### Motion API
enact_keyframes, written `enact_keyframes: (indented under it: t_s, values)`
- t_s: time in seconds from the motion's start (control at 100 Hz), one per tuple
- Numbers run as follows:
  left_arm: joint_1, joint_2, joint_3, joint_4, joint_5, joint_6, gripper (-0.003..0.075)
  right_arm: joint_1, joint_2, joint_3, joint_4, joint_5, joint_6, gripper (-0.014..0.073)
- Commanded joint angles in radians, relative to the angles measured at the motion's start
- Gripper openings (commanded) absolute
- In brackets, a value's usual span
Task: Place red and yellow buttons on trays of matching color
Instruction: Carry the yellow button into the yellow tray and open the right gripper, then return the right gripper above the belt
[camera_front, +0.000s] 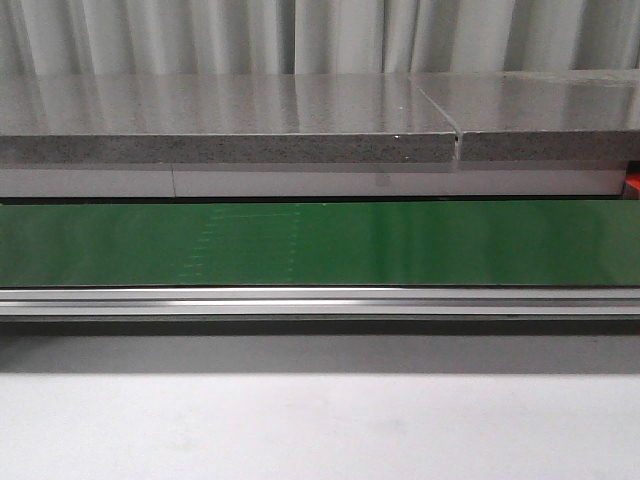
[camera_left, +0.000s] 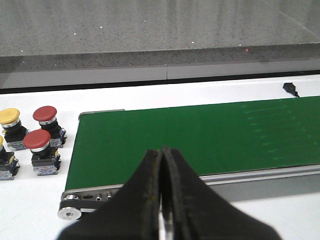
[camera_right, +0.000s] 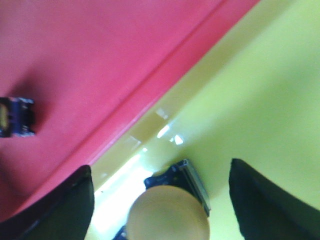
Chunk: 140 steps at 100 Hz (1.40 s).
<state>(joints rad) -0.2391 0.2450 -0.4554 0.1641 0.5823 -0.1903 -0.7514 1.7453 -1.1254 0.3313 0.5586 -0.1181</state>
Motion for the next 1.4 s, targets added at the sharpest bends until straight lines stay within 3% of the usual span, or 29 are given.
enact_keyframes:
  t_s: [0.0, 0.23, 0.47, 0.83, 1.23, 1.39]
  values:
    - [-0.007, 0.010, -0.025, 0.006, -0.071, -0.004, -0.0019, -0.002, -0.097, -0.031, 0.036, -0.047, -0.004, 0.0563]
    - [-0.007, 0.010, -0.025, 0.006, -0.071, -0.004, -0.0019, 0.066, -0.242, -0.031, 0.048, -0.085, -0.004, 0.0563]
    - [-0.007, 0.010, -0.025, 0.006, -0.071, -0.004, -0.0019, 0.277, -0.406, -0.030, 0.048, -0.093, -0.035, 0.0563]
    - [-0.007, 0.010, -0.025, 0.006, -0.071, -0.004, -0.0019, 0.562, -0.637, 0.053, 0.047, -0.063, -0.193, 0.0563]
    - [-0.007, 0.010, -0.025, 0.006, -0.071, -0.004, -0.0019, 0.638, -0.909, 0.319, 0.047, 0.004, -0.250, 0.0559]
    - [-0.007, 0.010, -0.025, 0.006, -0.071, -0.004, -0.0019, 0.638, -0.998, 0.403, 0.047, 0.027, -0.250, 0.0436]
